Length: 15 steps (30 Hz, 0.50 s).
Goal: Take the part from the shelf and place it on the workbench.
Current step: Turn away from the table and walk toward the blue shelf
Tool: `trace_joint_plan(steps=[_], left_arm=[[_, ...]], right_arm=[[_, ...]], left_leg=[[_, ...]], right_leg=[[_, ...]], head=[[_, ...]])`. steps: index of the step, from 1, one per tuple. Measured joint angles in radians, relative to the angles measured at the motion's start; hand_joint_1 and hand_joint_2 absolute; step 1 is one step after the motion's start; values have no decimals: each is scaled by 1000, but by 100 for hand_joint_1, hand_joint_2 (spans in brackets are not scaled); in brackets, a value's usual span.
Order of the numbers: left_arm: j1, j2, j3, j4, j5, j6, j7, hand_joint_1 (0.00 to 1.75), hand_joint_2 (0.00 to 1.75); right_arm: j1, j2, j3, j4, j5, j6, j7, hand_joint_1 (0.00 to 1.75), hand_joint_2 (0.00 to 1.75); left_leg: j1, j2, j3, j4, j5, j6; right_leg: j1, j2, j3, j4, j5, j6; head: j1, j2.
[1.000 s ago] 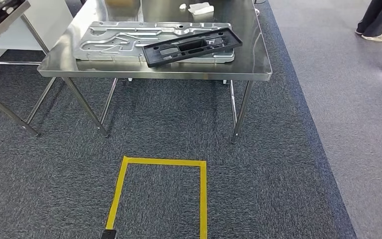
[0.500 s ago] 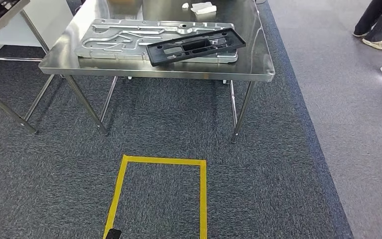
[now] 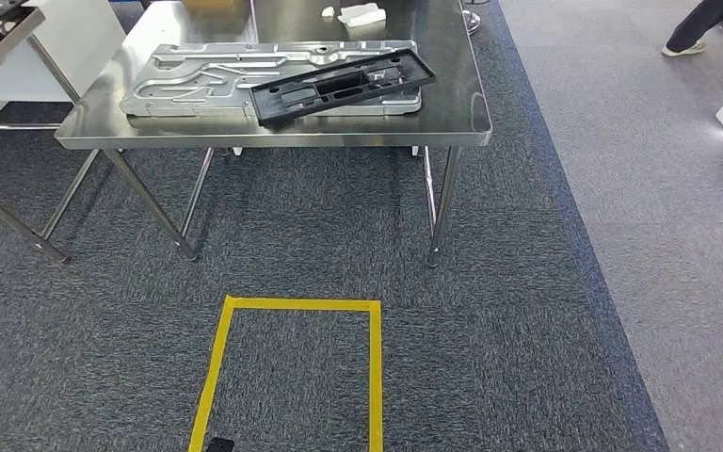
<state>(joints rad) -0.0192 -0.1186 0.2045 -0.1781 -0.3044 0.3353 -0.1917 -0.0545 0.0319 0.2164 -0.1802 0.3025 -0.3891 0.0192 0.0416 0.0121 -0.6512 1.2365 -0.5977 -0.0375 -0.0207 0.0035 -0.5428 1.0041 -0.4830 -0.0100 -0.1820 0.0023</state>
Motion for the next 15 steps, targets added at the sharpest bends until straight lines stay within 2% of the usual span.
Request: trace_joint_plan(steps=[1, 2, 3, 5, 6, 7, 8, 11, 12, 13, 15], left_arm=[[2, 0, 0, 0, 0, 0, 0, 0, 0], [3, 0, 0, 0, 0, 0, 0, 0, 0], [4, 0, 0, 0, 0, 0, 0, 0, 0], [5, 1, 0, 0, 0, 0, -1, 0, 0], [5, 1, 0, 0, 0, 0, -1, 0, 0], [4, 2, 0, 0, 0, 0, -3, 0, 0], [4, 2, 0, 0, 0, -1, -4, 0, 0], [2, 0, -2, 0, -3, -3, -6, 0, 0], [1, 0, -4, 0, -7, -5, -6, 0, 0], [1, 0, -6, 0, -12, -8, -4, 0, 0], [1, 1, -11, 0, -23, -15, 1, 0, 0]], right_arm=[[0, 0, 0, 0, 1, 0, -1, 0, 0], [0, 0, 1, 0, 1, 0, -2, 0, 0], [0, 0, 1, 0, 1, 0, -2, 0, 0], [-1, 1, 2, 0, 1, 2, -3, 0, 0], [-3, 1, 2, 0, 1, 4, -4, 0, 0], [-6, 1, 2, 0, 1, 6, -5, 0, 0], [-8, 2, 3, 0, 2, 10, -6, 0, 0], [-12, 0, 3, 0, -1, 18, -4, 0, 0], [-12, 0, 2, 0, -4, 20, -3, 0, 0], [-13, -1, 2, 0, -9, 20, -3, 0, 0], [-13, -1, 1, 0, -20, 19, -4, 0, 0]], left_leg=[[-4, -1, -22, 53, -17, 5], [-9, -2, -26, 68, -13, 12], [-15, -3, -11, 41, 10, 21], [-28, -14, 56, -94, 76, 48], [-33, -20, 86, -157, 98, 59], [-38, -26, 104, -198, 109, 65], [-40, -29, 112, -216, 109, 68], [-37, -22, 116, -234, 119, 69], [-33, -18, 118, -240, 123, 72], [-30, -13, 119, -246, 127, 75], [-32, -5, 117, -247, 129, 77]], right_leg=[[6, 3, -1, 0, 1, -3], [12, 7, -1, 0, 1, -4], [17, 11, 0, 0, 1, -5], [25, 20, 4, 0, 0, -6], [28, 24, 4, 2, 0, -5], [29, 28, 2, 3, 0, -3], [28, 30, -1, 4, 2, 1], [26, 30, -7, 10, -2, 17], [25, 25, -16, 32, -18, 22], [24, 19, -36, 75, -45, 28], [17, 10, -99, 204, -110, 37]], head=[[0, 0], [0, 0], [0, 0], [0, 0], [0, 0], [0, 0], [0, 0], [0, 0], [0, 0], [0, 0], [0, 0]])
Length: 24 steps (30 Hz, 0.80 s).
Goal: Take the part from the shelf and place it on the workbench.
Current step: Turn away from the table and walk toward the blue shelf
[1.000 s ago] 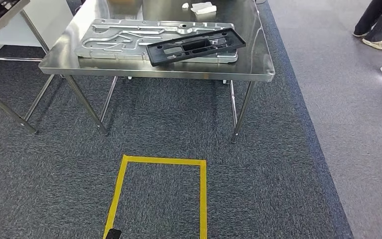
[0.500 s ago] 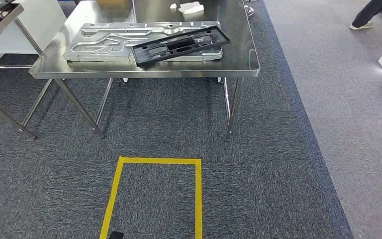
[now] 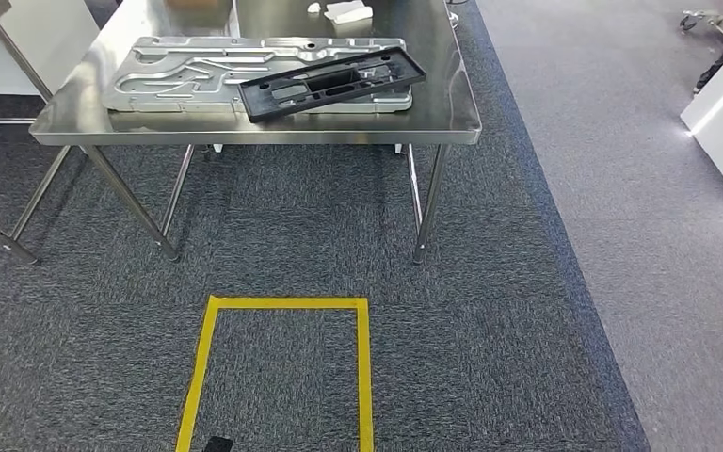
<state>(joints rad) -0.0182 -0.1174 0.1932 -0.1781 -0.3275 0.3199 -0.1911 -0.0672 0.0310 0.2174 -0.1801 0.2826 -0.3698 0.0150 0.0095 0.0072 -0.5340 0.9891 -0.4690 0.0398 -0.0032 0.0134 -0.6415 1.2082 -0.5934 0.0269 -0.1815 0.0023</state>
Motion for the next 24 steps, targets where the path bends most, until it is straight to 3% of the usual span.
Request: trace_joint_plan(steps=[1, 2, 3, 5, 7, 11, 13, 15, 17, 18, 20, 22, 24], left_arm=[[0, 1, -2, 0, -5, -4, 3, 0, 0], [0, 2, -4, 0, -9, -7, 5, 0, 0], [0, 3, -5, 0, -12, -9, 6, 0, 0], [0, 5, -5, 0, -13, -10, 8, 0, 0], [-1, 8, -5, 0, -12, -10, 9, 0, 0], [-3, 10, -5, 0, -11, -8, 6, 0, 0], [-3, 11, -5, 0, -12, -8, 3, 0, 0], [-1, 12, -5, 0, -12, -8, 2, 0, 0], [2, 12, -5, 0, -12, -8, 1, 0, 0], [3, 12, -5, 0, -12, -8, 1, 0, 0], [3, 12, -5, 0, -11, -9, 0, 0, 0], [1, 14, -5, 0, -10, -9, -2, 0, 0], [0, 15, -5, 0, -10, -8, -6, 0, 0]], right_arm=[[1, 0, -1, 0, -5, -1, -2, 0, 0], [2, 0, -2, 0, -8, -3, -3, 0, 0], [4, 0, -3, 0, -10, -4, -5, 0, 0], [7, -1, -4, 0, -14, -6, -7, 0, 0], [6, -1, -5, 0, -17, -6, -9, 0, 0], [5, -1, -12, 0, -21, -7, -17, 0, 0], [4, -1, -14, 0, -21, -6, -20, 0, 0], [3, 0, -17, 0, -21, -6, -22, 0, 0], [4, 0, -21, 0, -22, -7, -23, 0, 0], [4, 0, -22, 0, -23, -6, -25, 0, 0], [4, 0, -25, 0, -27, -5, -37, 0, 0], [4, 2, -27, 0, -29, -3, -52, 0, 87], [4, 3, -28, 0, -30, -6, -63, 0, 175]], left_leg=[[0, 4, -1, 0, 0, 0], [0, 8, -1, 1, 0, 0], [0, 11, 0, 2, -1, -2], [1, 16, 1, 6, -4, -7], [-2, 21, 1, 12, -9, -19], [-4, 27, -1, 20, -17, -44], [0, 15, -24, 76, -59, -53], [1, 6, -78, 199, -126, -56], [2, 4, -117, 291, -154, -58], [2, 4, -114, 287, -140, -57], [1, 0, -63, 180, -72, -49], [-2, -8, -9, 62, -28, -38], [-4, -13, 4, 22, -24, -32]], right_leg=[[-4, -2, -26, 55, -18, 4], [-8, -3, -37, 76, -16, 8], [-11, -6, -28, 59, 4, 11], [-17, -20, 38, -72, 73, 13], [-15, -34, 90, -180, 110, 5], [-11, -25, 93, -201, 115, -21], [-13, -22, 93, -206, 120, -35], [-11, -17, 90, -206, 122, -43], [-9, -9, 88, -205, 122, -45], [-8, -4, 88, -204, 123, -45], [-7, 5, 89, -202, 122, -44], [-4, 12, 87, -198, 122, -38], [-1, 15, 82, -195, 122, -31]], head=[[0, 0], [0, 0], [0, 0], [0, 0], [0, 0], [0, 0], [0, 0], [0, 0], [0, 0], [0, 0], [0, 0], [0, 0], [0, 0]])
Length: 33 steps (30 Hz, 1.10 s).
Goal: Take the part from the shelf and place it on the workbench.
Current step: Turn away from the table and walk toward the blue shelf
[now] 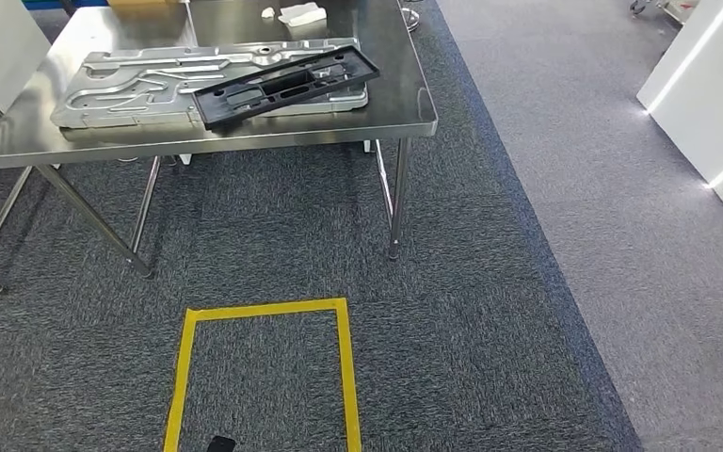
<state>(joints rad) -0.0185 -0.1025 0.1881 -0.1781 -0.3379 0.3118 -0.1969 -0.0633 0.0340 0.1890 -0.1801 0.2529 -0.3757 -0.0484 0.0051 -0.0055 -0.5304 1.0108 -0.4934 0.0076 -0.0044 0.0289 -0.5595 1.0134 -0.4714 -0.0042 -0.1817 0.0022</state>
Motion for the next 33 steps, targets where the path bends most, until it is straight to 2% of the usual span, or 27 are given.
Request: trace_joint_plan(steps=[3, 12, 17, 21, 29, 31, 33], left_arm=[[2, 0, 0, 0, -3, 3, -4, 0, 0], [2, 1, 0, 0, -6, 4, -4, 0, 0], [2, 2, 0, 0, -16, 6, -4, 0, 0], [2, 2, 0, 0, -21, 6, -8, 0, 0], [2, 2, 0, 0, -17, 16, -9, 0, 0], [2, 2, 0, 0, -17, 17, -9, 0, 0], [2, 2, 0, 0, -16, 19, -9, 0, 0]], right_arm=[[1, 0, -1, 0, -1, -10, -8, 0, 175], [8, 5, -7, 0, -5, -21, -29, 0, 175], [11, 8, -18, 0, -11, -30, -48, 0, 175], [13, 9, -27, 0, -26, -33, -79, 0, 0], [14, 19, -49, 0, -47, -6, -127, 0, 0], [15, 21, -50, 0, -46, -2, -132, 0, 0], [15, 22, -51, 0, -46, 2, -135, 0, 0]], left_leg=[[-1, 0, -1, -5, 4, 0], [-7, 0, -2, -4, 5, 10], [-7, 0, -2, -3, 4, 12], [-8, 0, -3, -2, 4, 12], [-11, 0, -6, 4, 3, 15], [-8, 3, -4, -1, 8, 22], [-2, 13, 1, -15, 18, 33]], right_leg=[[-1, 0, -2, 0, 1, -3], [-6, 1, 1, -10, 9, 13], [-6, 1, 0, -10, 9, 15], [-7, 1, 0, -10, 9, 16], [-11, 1, -1, -10, 11, 24], [-11, 4, -1, -11, 13, 30], [-10, -1, -13, 14, -7, 36]], head=[[0, 0], [0, 0], [0, 0], [0, 0], [0, 0], [0, 0], [0, 0]])
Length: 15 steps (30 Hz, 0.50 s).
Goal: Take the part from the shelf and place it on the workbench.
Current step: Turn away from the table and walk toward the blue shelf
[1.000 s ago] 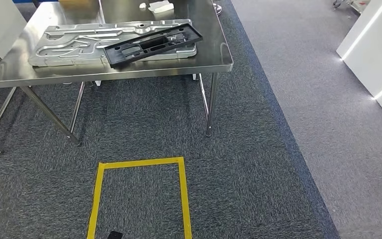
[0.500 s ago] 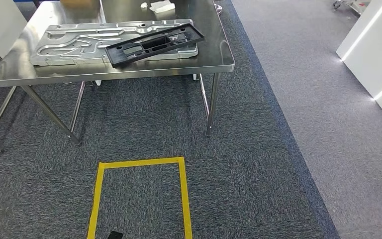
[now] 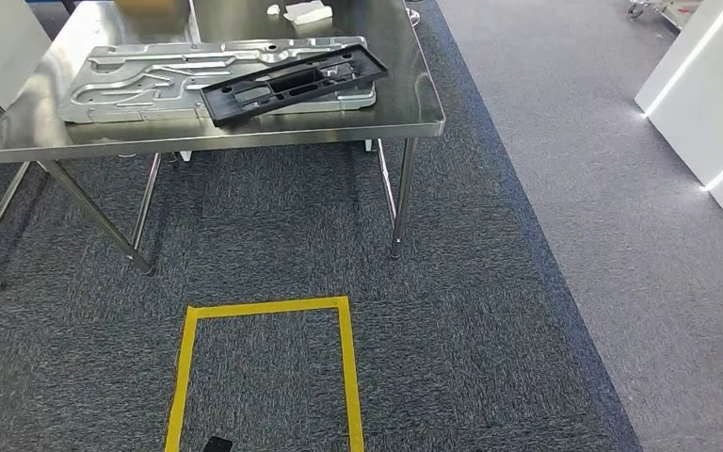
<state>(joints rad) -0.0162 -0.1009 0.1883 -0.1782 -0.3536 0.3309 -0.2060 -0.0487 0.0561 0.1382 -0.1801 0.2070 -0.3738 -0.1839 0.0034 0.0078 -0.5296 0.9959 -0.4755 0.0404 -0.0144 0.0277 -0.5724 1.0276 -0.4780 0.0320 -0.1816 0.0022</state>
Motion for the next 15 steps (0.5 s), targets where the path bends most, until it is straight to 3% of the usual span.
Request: trace_joint_plan(steps=[3, 4, 5, 6, 8, 10, 11, 13, 15], left_arm=[[3, 0, 0, 0, 1, 2, 0, 0, 0], [5, 0, 0, 0, 1, 2, 0, 0, 0], [6, 0, 1, 0, 1, 2, 0, 0, 0], [7, 0, 1, 0, 1, 2, 0, 0, 0], [7, -1, 1, 0, 1, 2, 0, 0, 0], [7, -1, 1, 0, 1, 2, 0, 0, 0], [7, 0, 1, 0, 1, 3, 0, 0, 0], [5, 0, 1, 0, 1, 4, 0, 0, 0], [3, 0, 1, 0, 2, 4, 0, 0, 0]], right_arm=[[0, 1, 0, 0, 2, 10, -2, 0, 0], [0, 2, 0, 0, 3, 14, -3, 0, 0], [0, 2, 0, 0, 3, 17, -3, 0, 0], [0, 2, 0, 0, 4, 20, -3, 0, 0], [-1, 2, 0, 0, 4, 27, -2, 0, 0], [-5, 2, 0, 0, 6, 33, -2, 0, 0], [-7, 3, 0, 0, 6, 36, -2, 0, 0], [-8, 3, 0, 0, 7, 42, -2, 0, 0], [-7, 4, 0, 0, 8, 48, -1, 0, 0]], left_leg=[[3, 24, -1, -8, 5, 7], [2, 33, -2, -8, 5, 7], [3, 43, -3, -7, 4, 5], [4, 51, -2, -6, 2, 3], [6, 69, 2, 0, -5, -8], [4, 86, 5, 8, -15, -25], [1, 94, 7, 10, -18, -32], [1, 112, 12, 9, -21, -45], [7, 87, 8, 29, -43, -57]], right_leg=[[-4, -15, -82, 173, -95, 8], [-7, -16, -110, 231, -115, 11], [-10, -18, -123, 258, -117, 14], [-12, -23, -116, 246, -100, 17], [-16, -57, -51, 120, -34, 20], [-12, -95, 3, 10, 2, 10], [-8, -102, 10, -9, 4, 3], [-4, -80, 5, -8, 4, -13], [-5, -59, 4, -12, 8, -27]], head=[[0, 0], [0, 0], [0, 0], [0, 0], [0, 0], [0, 0], [0, 0], [0, 0], [0, 0]])
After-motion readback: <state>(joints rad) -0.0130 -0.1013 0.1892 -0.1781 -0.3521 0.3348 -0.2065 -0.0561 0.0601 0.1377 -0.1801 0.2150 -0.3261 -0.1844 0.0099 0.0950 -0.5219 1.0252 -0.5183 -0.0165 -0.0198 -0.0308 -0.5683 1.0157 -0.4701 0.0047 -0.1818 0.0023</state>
